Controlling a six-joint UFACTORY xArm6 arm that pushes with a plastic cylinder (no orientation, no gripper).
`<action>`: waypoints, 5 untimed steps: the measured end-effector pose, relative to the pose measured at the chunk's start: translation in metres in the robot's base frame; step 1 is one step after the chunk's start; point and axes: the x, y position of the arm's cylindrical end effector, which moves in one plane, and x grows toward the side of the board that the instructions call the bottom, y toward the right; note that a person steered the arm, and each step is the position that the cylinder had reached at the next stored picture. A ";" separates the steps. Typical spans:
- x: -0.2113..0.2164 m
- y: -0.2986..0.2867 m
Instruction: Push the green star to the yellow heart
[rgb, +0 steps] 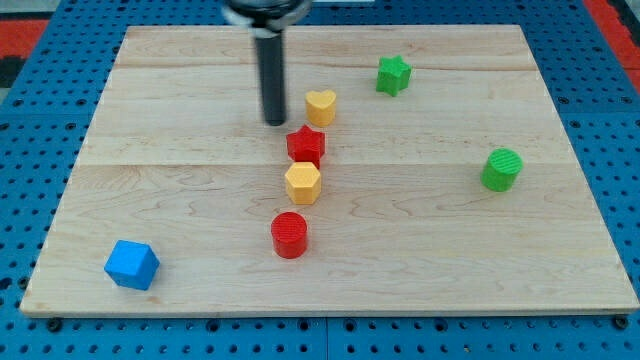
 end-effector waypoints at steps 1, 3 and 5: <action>0.070 -0.073; 0.012 -0.026; -0.154 0.129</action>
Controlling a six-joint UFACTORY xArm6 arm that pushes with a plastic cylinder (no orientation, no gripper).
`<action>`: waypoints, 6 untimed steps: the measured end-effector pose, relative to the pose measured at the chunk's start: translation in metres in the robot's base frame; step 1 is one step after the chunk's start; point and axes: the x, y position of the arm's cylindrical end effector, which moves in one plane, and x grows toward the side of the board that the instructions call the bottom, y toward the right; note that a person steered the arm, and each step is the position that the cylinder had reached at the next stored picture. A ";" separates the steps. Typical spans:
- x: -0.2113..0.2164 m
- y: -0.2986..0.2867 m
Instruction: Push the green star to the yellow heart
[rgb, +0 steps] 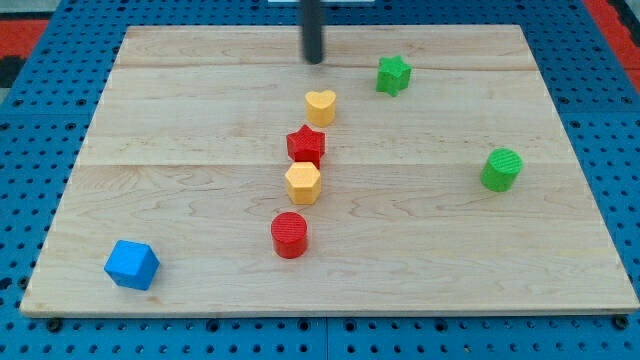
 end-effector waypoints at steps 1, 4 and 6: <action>-0.036 0.062; 0.055 0.049; 0.053 -0.017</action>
